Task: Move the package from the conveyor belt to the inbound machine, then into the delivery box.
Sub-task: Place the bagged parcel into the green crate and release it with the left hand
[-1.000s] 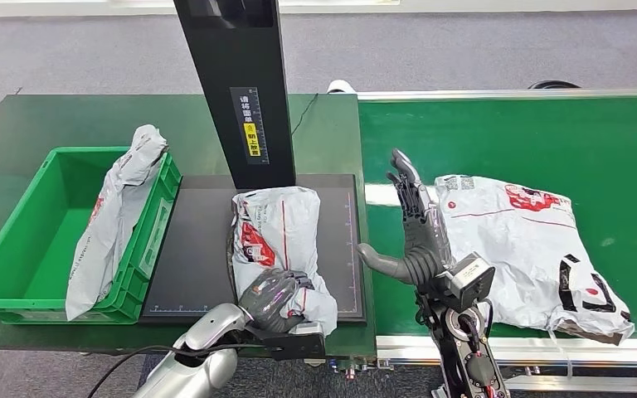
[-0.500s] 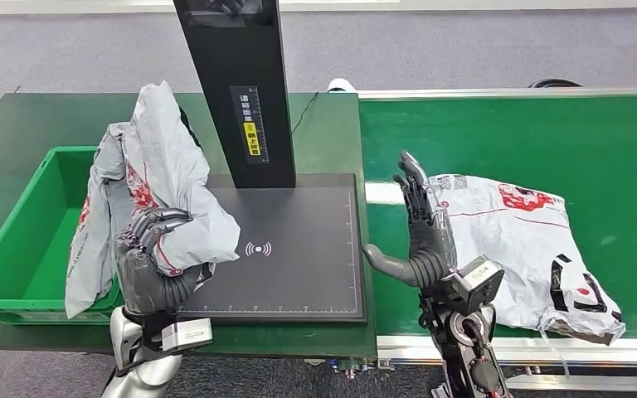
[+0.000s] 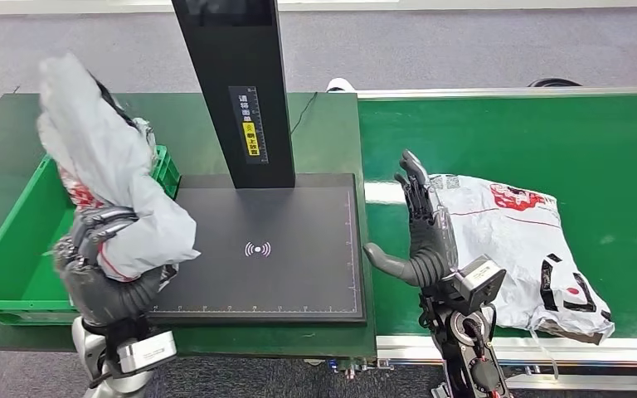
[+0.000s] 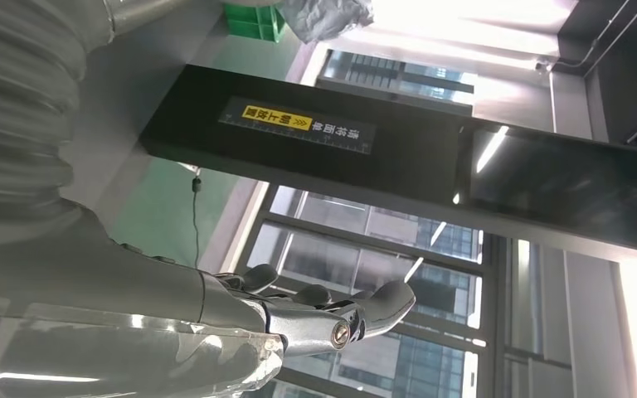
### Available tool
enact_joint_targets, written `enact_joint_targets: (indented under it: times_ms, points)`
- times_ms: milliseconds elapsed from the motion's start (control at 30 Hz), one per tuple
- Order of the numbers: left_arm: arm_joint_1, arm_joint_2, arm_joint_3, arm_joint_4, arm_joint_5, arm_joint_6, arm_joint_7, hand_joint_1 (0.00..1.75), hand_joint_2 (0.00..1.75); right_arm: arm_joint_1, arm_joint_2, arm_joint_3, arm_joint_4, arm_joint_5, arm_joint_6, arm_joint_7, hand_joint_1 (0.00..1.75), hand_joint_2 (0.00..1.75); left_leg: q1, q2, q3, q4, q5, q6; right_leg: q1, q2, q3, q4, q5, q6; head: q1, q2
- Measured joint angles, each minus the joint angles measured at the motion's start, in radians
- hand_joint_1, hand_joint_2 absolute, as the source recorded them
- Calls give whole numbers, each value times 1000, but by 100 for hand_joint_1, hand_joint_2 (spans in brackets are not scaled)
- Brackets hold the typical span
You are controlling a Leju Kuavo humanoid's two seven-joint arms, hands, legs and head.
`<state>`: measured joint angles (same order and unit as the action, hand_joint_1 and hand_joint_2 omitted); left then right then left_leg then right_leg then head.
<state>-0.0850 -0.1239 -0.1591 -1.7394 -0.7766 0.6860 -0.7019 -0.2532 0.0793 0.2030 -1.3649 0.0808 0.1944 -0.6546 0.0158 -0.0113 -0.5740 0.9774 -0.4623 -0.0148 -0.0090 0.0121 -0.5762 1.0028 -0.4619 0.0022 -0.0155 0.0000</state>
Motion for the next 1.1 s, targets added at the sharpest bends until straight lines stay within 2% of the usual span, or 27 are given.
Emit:
enact_joint_targets:
  times_ms: [133,267,400,467,633,733,867,1100]
  points:
    - [-1,-28,101,-97,-67,0,0,175,175,1,0,1,0,-1,-4,1,0,175,0,0,0,0,0,0,0,0,0,0,0,0,0,0]
    - [-8,-40,224,-155,-23,0,1,175,175,6,-2,1,0,-4,-10,1,0,175,0,0,0,0,0,0,0,0,0,0,0,0,0,0]
    - [-16,-52,333,-159,10,-1,11,175,175,20,-7,0,-8,-4,-25,-3,0,175,0,0,0,0,0,0,0,0,-1,0,0,0,0,0]
    - [-26,-53,366,-115,-14,-7,70,175,175,32,-11,0,-20,-4,-32,-6,0,175,0,0,1,0,0,0,0,0,-1,0,0,0,0,0]
    - [-57,-5,370,140,-145,-96,415,175,175,62,-17,-8,-56,11,-27,-2,0,175,-1,1,1,0,0,0,-1,0,0,0,0,0,0,0]
    - [-70,24,359,261,-216,-187,549,175,175,67,-18,-17,-63,25,-11,3,0,175,-1,1,1,0,0,0,-1,0,0,0,0,0,0,0]
    - [-88,51,341,367,-266,-264,625,175,175,65,-17,-24,-63,38,5,6,0,175,-1,0,1,0,0,0,-1,0,0,0,0,0,0,0]
    - [-118,78,326,458,-303,-336,675,175,175,57,-16,-25,-58,52,15,6,0,175,-1,0,2,0,0,0,-1,0,2,0,0,0,0,0]
